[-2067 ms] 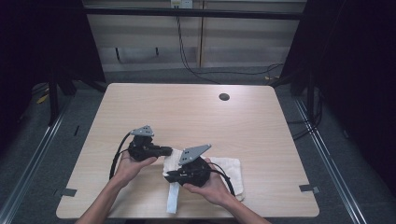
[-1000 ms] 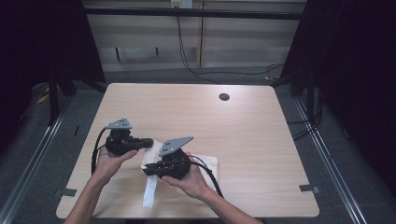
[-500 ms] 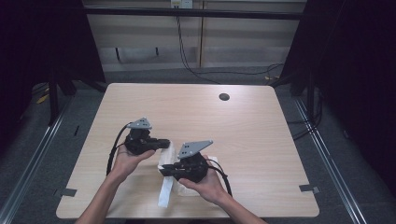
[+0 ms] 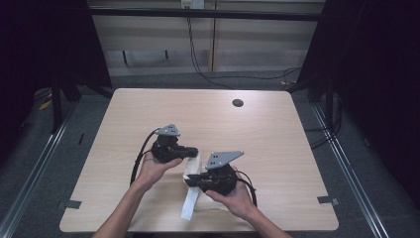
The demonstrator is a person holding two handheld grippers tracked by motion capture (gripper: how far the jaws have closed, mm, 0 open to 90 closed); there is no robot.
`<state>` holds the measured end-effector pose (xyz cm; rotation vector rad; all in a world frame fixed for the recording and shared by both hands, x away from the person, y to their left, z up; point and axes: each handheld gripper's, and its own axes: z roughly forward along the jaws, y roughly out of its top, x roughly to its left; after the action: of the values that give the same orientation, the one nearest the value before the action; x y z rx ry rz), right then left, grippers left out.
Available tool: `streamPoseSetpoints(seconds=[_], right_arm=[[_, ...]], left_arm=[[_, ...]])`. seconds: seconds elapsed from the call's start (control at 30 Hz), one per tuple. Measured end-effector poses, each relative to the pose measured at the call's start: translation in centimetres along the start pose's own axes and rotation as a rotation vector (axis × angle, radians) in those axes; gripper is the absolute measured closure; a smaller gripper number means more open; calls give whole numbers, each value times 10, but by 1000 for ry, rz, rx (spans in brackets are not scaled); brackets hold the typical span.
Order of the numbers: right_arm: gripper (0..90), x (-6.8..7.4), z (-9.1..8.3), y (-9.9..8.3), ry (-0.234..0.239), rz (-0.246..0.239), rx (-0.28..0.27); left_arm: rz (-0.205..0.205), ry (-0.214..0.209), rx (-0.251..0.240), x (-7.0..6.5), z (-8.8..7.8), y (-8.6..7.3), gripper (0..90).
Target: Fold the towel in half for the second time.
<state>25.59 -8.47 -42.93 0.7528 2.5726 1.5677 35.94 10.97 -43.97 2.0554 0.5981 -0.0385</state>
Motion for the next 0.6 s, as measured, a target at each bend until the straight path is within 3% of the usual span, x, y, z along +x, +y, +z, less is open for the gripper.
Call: streamPoseSetpoints(seconds=[0.2, 0.33, 0.53, 0.6], right_arm=[[836, -4, -10, -12, -27, 13, 13], [833, -4, -17, -20, -47, 19, 16], [830, -7, -25, -32, -66, 36, 6], [820, -8, -26, -36, -65, 45, 15]], left_arm=[[-2, -24, 33, -6, 22, 2, 867], [-5, -45, 21, -8, 29, 5, 867], [-3, -43, 43, -13, 45, 6, 867], [-13, -63, 40, -15, 50, 4, 867]])
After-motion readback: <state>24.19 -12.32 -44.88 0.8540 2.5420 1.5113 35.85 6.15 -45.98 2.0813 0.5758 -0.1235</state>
